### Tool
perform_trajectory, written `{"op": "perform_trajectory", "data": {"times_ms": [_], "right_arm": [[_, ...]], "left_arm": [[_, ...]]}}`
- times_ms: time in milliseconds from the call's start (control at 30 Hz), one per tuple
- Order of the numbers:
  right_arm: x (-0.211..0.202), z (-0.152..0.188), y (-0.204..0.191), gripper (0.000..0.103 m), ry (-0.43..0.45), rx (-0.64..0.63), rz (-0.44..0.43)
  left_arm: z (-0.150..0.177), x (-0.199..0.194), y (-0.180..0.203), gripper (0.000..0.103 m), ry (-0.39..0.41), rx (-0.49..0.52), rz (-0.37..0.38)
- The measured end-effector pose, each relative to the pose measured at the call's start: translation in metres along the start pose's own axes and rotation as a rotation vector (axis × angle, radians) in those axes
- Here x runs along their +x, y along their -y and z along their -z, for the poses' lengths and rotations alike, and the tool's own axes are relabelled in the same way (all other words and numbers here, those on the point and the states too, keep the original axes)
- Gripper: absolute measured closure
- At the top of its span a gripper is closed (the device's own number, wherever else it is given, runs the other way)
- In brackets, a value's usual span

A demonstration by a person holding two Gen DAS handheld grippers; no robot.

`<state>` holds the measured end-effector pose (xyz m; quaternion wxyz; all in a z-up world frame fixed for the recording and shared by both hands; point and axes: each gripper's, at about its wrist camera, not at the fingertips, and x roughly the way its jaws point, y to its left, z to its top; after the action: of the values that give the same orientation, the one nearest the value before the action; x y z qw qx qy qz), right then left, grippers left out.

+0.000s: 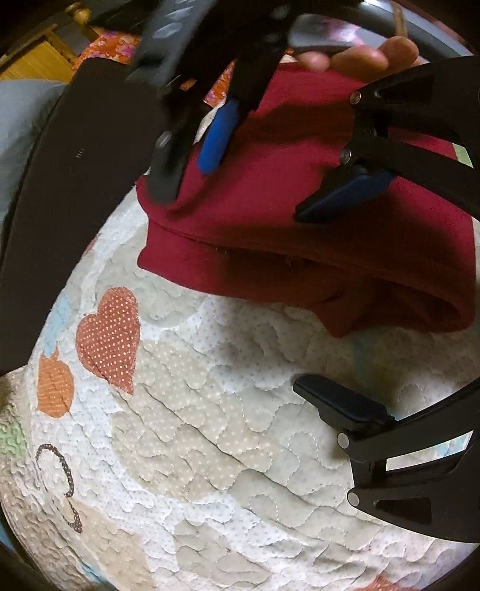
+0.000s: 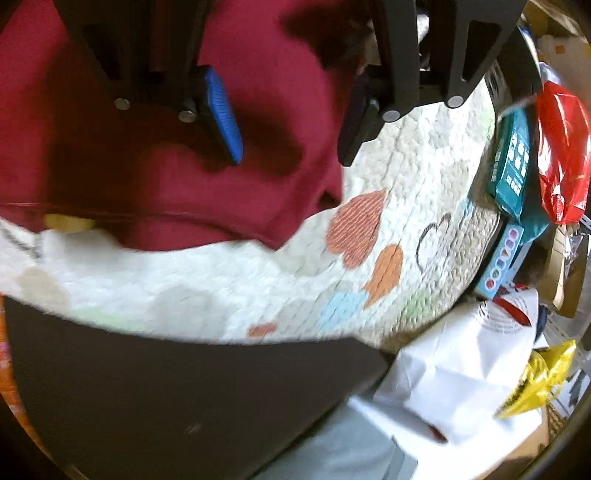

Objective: Fold small clothes

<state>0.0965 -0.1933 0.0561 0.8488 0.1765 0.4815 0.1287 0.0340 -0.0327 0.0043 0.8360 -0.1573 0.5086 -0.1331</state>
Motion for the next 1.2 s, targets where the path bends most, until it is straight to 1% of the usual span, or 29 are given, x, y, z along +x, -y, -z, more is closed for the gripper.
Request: {"op": "perform_trajectory", "data": {"times_ms": [67,133,200,267,333,433,500,533,567,600,633,667,700,733,767,800,833,867,900,933,1033,1067,1133,1167,1200], "right_arm": [[0.01,-0.005,-0.013,0.043,-0.011,-0.035,0.018],[0.02,-0.007,-0.02,0.042,-0.043,-0.052,0.039],[0.035,-0.009,-0.03,0.041,-0.088,-0.093,0.098],[0.04,-0.009,-0.032,0.041,-0.107,-0.116,0.133],[0.046,-0.012,-0.033,0.041,-0.133,-0.131,0.143],[0.055,-0.015,-0.034,0.039,-0.174,-0.178,0.156],[0.059,-0.014,-0.036,0.037,-0.178,-0.217,0.179],[0.061,-0.012,-0.039,0.038,-0.163,-0.245,0.196],[0.059,-0.009,-0.04,0.048,-0.139,-0.269,0.216],[0.056,-0.006,-0.039,0.063,-0.108,-0.287,0.238],[0.052,-0.004,-0.037,0.068,-0.089,-0.289,0.226],[0.046,-0.002,-0.033,0.082,-0.073,-0.273,0.178],[0.038,-0.002,-0.027,0.092,-0.067,-0.241,0.121],[0.028,-0.001,-0.021,0.092,-0.047,-0.203,0.077],[0.018,-0.001,-0.017,0.093,-0.022,-0.179,0.039],[0.006,0.0,-0.014,0.093,0.003,-0.161,-0.003],[-0.008,0.002,-0.01,0.093,0.027,-0.146,-0.039],[-0.019,0.004,-0.007,0.093,0.043,-0.136,-0.059],[-0.027,0.006,-0.006,0.093,0.057,-0.131,-0.067],[-0.038,0.009,-0.001,0.093,0.073,-0.124,-0.077],[-0.061,0.014,0.017,0.093,0.11,-0.062,-0.089],[-0.07,0.016,0.025,0.089,0.125,-0.028,-0.095],[-0.087,0.02,0.039,0.06,0.161,0.055,-0.107],[-0.097,0.024,0.047,0.036,0.187,0.113,-0.133],[-0.105,0.028,0.053,0.031,0.207,0.158,-0.174]], "left_arm": [[0.002,-0.001,-0.001,0.018,0.002,-0.009,0.008],[0.003,-0.004,-0.003,0.018,-0.004,-0.021,0.014],[0.005,-0.005,-0.005,0.018,-0.006,-0.037,0.015],[0.005,-0.007,-0.008,0.018,-0.01,-0.051,0.018],[0.006,-0.008,-0.009,0.018,-0.011,-0.056,0.026],[0.008,-0.009,-0.007,0.018,-0.012,-0.032,0.013],[0.008,-0.01,-0.007,0.018,-0.013,-0.025,0.009],[0.009,-0.011,-0.007,0.016,-0.015,-0.022,0.008],[0.009,-0.01,-0.006,0.016,-0.018,-0.019,0.007],[0.008,-0.009,-0.004,0.016,-0.019,-0.018,0.003],[0.008,-0.009,-0.003,0.016,-0.018,-0.019,-0.001],[0.009,-0.009,-0.002,0.016,-0.018,-0.019,-0.005],[0.009,-0.009,-0.001,0.016,-0.017,-0.013,-0.003],[0.01,-0.009,0.001,0.017,-0.015,-0.004,0.014],[0.009,-0.006,0.005,0.022,-0.019,-0.001,0.056],[0.009,-0.007,0.006,0.04,-0.031,-0.005,0.107],[0.01,-0.007,0.009,0.045,-0.054,-0.01,0.144],[0.011,-0.009,0.012,0.047,-0.058,-0.005,0.165],[0.012,-0.013,0.017,0.058,-0.049,0.014,0.182],[0.014,-0.019,0.023,0.061,-0.037,0.041,0.192],[0.023,-0.04,0.046,0.063,0.004,0.131,0.238],[0.027,-0.047,0.055,0.063,0.015,0.166,0.25],[0.036,-0.055,0.073,0.063,0.043,0.252,0.251],[0.038,-0.055,0.08,0.063,0.054,0.295,0.241],[0.043,-0.056,0.086,0.063,0.057,0.321,0.238]]}}
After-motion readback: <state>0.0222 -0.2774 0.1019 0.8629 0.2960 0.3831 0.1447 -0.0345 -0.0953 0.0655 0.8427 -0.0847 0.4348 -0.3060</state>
